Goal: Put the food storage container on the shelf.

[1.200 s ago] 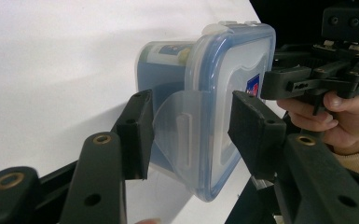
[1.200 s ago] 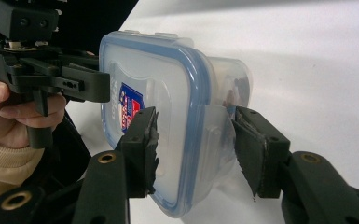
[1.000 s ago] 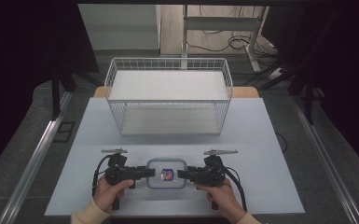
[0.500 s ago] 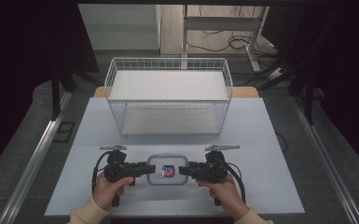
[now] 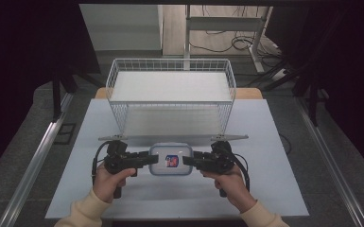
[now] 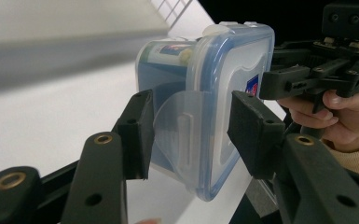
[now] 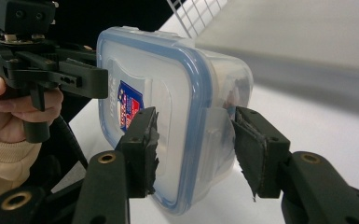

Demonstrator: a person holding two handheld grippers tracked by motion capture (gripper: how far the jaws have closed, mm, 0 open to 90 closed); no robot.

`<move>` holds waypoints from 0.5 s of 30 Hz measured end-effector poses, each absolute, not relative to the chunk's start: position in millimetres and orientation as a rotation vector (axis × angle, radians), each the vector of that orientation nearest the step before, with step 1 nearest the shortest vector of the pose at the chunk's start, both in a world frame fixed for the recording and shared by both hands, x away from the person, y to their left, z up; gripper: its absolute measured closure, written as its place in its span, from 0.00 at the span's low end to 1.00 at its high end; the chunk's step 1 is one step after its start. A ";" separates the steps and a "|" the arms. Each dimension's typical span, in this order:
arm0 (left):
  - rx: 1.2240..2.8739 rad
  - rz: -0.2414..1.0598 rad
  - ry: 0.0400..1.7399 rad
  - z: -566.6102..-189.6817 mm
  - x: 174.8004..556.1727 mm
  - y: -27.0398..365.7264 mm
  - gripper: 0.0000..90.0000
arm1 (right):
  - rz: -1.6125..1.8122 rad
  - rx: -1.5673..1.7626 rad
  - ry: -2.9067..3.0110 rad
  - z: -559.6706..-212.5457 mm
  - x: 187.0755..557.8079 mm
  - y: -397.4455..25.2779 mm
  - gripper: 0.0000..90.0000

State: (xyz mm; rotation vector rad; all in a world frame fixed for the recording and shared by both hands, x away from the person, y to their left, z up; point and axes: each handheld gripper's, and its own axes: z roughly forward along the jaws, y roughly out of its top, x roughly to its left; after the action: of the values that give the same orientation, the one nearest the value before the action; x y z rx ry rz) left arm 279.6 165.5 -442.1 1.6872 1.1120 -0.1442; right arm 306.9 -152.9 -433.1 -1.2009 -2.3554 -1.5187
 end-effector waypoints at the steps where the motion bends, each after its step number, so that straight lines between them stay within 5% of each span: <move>1: 1.687 -0.144 1.112 -442.1 279.6 165.5 0.58 | -1.519 -1.201 -2.355 -433.1 306.9 -152.9 0.57; 15: 1.659 -0.072 1.066 -406.9 297.2 170.7 0.58 | -1.573 -1.132 -2.442 -387.7 330.4 -145.7 0.57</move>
State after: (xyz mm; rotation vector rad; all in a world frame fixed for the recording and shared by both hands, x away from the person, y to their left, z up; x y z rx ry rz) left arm 297.2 170.7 -406.9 1.6589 1.0657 -0.0720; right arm 330.4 -145.7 -387.7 -1.1325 -2.4424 -1.5735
